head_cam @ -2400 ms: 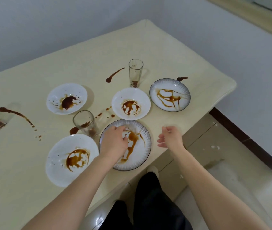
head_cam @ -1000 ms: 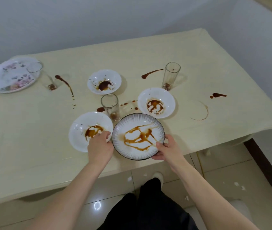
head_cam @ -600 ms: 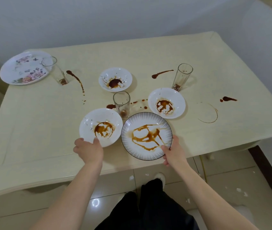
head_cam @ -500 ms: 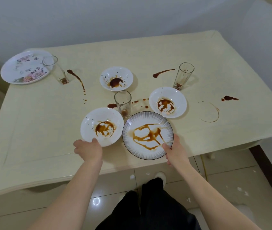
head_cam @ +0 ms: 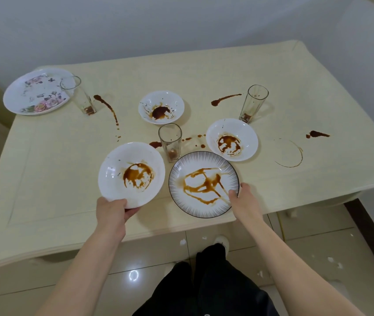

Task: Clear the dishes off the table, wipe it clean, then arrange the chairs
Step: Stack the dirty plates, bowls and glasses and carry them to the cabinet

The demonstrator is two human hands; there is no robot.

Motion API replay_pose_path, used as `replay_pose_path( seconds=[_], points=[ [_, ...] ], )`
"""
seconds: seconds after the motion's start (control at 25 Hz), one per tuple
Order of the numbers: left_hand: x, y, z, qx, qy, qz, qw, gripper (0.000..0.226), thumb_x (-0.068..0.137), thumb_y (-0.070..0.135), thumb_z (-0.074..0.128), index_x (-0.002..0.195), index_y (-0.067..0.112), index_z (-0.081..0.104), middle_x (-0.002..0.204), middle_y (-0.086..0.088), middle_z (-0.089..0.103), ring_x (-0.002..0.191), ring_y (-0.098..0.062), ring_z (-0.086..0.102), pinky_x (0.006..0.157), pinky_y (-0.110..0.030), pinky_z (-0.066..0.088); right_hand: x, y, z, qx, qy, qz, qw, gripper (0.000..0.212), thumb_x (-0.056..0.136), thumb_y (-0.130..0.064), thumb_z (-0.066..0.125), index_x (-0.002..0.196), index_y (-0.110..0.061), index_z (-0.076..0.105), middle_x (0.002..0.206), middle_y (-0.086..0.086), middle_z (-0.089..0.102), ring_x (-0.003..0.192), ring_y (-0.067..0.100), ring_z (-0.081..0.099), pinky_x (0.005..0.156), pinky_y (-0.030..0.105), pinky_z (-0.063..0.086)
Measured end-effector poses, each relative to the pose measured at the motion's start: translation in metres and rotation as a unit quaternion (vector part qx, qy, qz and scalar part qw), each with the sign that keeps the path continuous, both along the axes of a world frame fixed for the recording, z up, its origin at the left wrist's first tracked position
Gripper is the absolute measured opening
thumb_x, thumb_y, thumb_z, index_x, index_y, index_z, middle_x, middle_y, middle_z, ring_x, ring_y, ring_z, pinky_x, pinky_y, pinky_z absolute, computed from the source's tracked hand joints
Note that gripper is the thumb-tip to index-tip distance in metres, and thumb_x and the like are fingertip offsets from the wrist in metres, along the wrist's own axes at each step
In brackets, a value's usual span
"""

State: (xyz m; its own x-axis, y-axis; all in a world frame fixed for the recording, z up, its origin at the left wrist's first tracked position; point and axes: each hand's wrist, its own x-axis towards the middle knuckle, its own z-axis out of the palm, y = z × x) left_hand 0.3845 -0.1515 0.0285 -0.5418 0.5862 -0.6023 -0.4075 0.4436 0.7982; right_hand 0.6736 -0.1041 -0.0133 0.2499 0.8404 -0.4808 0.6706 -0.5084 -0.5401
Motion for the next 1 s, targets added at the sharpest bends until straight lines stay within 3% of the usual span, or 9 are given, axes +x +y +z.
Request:
replay_pose_path(
  seconds=[0.12,0.24,0.36,0.52,0.64,0.76,0.88,1.0],
  points=[
    [0.009,0.001,0.02,-0.008,0.027,-0.098,0.995,0.046,0.084,-0.012,0.045,0.125,0.007,0.041,0.121,-0.012,0.049,0.1,-0.033,0.06,0.055,-0.032,0.059,0.002,0.007,-0.001,0.007,0.018,-0.035,0.999,0.05,0.097,-0.037,0.036,0.141,-0.015,0.029,0.099,0.005,0.056,0.087,0.032,0.063,0.077,0.05,0.055],
    [0.032,0.011,0.03,-0.035,0.064,-0.21,0.975,0.04,0.087,-0.006,0.05,0.122,0.013,0.045,0.116,-0.012,0.055,0.092,-0.032,0.064,0.055,-0.034,0.059,0.01,0.014,0.0,0.019,0.054,-0.065,0.996,0.049,0.097,-0.038,0.04,0.14,-0.016,0.031,0.106,0.006,0.057,0.088,0.028,0.062,0.077,0.05,0.055],
    [0.064,0.027,0.026,-0.055,0.1,-0.287,0.951,0.037,0.088,-0.001,0.051,0.119,0.019,0.046,0.111,-0.011,0.059,0.088,-0.03,0.066,0.058,-0.039,0.06,0.022,0.026,0.001,0.028,0.09,-0.084,0.992,0.05,0.095,-0.035,0.044,0.14,-0.018,0.031,0.114,0.005,0.056,0.101,0.027,0.058,0.083,0.05,0.054],
    [0.094,0.047,0.013,-0.072,0.155,-0.332,0.928,0.034,0.089,0.0,0.048,0.115,0.022,0.044,0.109,-0.006,0.055,0.093,-0.031,0.063,0.057,-0.042,0.06,0.036,0.045,-0.004,0.012,0.127,-0.098,0.987,0.053,0.093,-0.035,0.047,0.141,-0.02,0.031,0.119,0.009,0.059,0.107,0.027,0.057,0.091,0.049,0.051],
    [0.102,0.058,0.002,-0.07,0.206,-0.355,0.909,0.038,0.087,0.003,0.049,0.12,0.02,0.046,0.109,-0.004,0.055,0.094,-0.028,0.06,0.059,-0.044,0.06,0.042,0.065,-0.005,0.008,0.175,-0.126,0.976,0.054,0.095,-0.029,0.045,0.145,-0.017,0.028,0.1,0.006,0.064,0.098,0.024,0.061,0.089,0.045,0.053],
    [0.102,0.067,-0.003,-0.082,0.267,-0.372,0.885,0.033,0.084,0.006,0.05,0.114,0.019,0.049,0.099,-0.003,0.057,0.089,-0.028,0.06,0.058,-0.044,0.06,0.042,0.087,-0.005,-0.007,0.251,-0.166,0.954,0.052,0.098,-0.027,0.044,0.146,-0.016,0.028,0.097,0.006,0.065,0.091,0.022,0.063,0.084,0.039,0.055],
    [0.097,0.074,-0.005,-0.106,0.32,-0.39,0.857,0.027,0.079,0.01,0.053,0.106,0.016,0.051,0.092,-0.004,0.059,0.082,-0.03,0.062,0.065,-0.047,0.058,0.042,0.107,-0.011,-0.013,0.286,-0.198,0.937,0.039,0.097,-0.029,0.043,0.131,-0.01,0.047,0.092,0.008,0.068,0.082,0.021,0.066,0.074,0.034,0.056],
    [0.093,0.076,-0.007,-0.124,0.378,-0.401,0.826,0.021,0.083,0.02,0.058,0.1,0.014,0.048,0.091,-0.004,0.061,0.08,-0.026,0.06,0.066,-0.04,0.052,0.047,0.122,-0.011,0.001,0.308,-0.208,0.928,0.03,0.099,-0.027,0.041,0.116,-0.004,0.053,0.087,0.011,0.066,0.076,0.023,0.064,0.069,0.034,0.056]
  ],
)
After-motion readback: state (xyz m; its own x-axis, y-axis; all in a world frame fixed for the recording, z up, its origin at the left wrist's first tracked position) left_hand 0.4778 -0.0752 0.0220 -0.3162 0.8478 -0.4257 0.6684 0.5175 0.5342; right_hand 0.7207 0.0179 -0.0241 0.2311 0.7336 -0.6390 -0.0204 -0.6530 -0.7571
